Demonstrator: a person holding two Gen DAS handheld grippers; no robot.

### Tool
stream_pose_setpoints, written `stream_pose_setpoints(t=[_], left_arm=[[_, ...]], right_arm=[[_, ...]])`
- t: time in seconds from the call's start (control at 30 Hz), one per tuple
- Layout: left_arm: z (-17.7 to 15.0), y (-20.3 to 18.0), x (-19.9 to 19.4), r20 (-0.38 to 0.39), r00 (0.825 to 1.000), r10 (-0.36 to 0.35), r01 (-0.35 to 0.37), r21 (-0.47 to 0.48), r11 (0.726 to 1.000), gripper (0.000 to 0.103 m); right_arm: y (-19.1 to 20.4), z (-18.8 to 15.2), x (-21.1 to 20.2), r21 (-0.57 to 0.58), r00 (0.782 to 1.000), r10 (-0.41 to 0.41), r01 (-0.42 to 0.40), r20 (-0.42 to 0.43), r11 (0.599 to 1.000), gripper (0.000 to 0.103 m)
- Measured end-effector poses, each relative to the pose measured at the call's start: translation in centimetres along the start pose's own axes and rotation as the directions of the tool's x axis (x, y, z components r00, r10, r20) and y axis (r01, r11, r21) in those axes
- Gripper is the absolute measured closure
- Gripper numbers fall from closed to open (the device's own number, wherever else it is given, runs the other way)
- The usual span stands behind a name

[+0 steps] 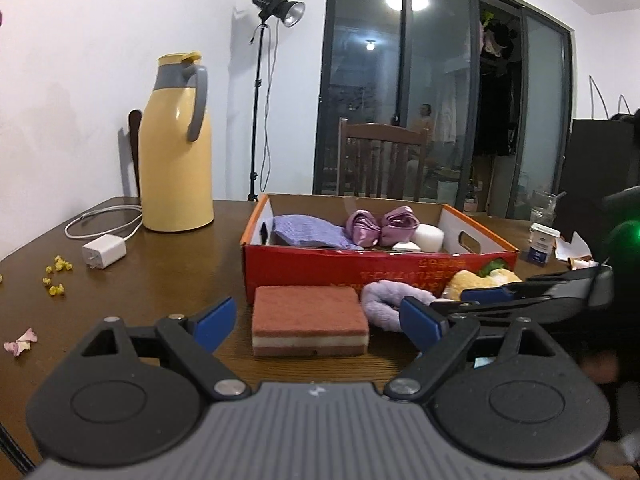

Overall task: Organize soft objects
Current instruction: 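Close both tools on the lavender fuzzy headband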

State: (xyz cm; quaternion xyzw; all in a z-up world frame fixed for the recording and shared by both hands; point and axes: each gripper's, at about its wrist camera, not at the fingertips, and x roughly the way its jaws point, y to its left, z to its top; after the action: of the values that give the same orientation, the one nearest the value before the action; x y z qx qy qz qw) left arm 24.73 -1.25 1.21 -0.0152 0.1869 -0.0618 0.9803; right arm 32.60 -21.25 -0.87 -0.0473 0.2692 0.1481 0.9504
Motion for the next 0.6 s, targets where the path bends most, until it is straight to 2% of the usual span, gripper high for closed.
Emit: stream_pose_setpoints(t=[0.03,0.07,0.23,0.37,0.47,0.6], left_arm=[[-0.1,0.3,-0.1,-0.004,1.000,0.005,-0.005,-0.006,1.000,0.012],[-0.2,0.5,-0.2,-0.007,1.000,0.009,-0.009,-0.012,1.000,0.012],[-0.3,1.4,-2.5,0.007,1.000,0.026,-0.025,-0.042,0.999,0.013],[-0.3,2.1,-5.6,0.037,0.999,0.040,-0.037,-0.080,0.996,0.013],[-0.9,2.5,-8.0,0.038,0.999,0.038,-0.034,-0.113,0.993,0.013],[-3.2,2.1,-10.2,-0.010,1.000,-0.016,0.015,-0.148,0.989,0.013]], right_arm=[[0.0,0.0,0.4,-0.010,1.000,-0.002,0.002,-0.005,1.000,0.079],[0.3,0.0,0.6,-0.020,1.000,0.000,-0.001,-0.008,1.000,0.094],[1.8,0.6,-2.8,-0.081,0.995,0.036,-0.028,0.092,0.996,0.096],[3.6,0.2,-9.4,-0.164,0.971,0.100,-0.065,0.218,0.984,0.096],[4.9,-2.6,-13.6,-0.227,0.963,0.161,-0.112,0.215,0.967,0.096],[6.4,-8.7,-17.2,-0.326,0.964,0.218,-0.160,0.150,0.932,0.095]])
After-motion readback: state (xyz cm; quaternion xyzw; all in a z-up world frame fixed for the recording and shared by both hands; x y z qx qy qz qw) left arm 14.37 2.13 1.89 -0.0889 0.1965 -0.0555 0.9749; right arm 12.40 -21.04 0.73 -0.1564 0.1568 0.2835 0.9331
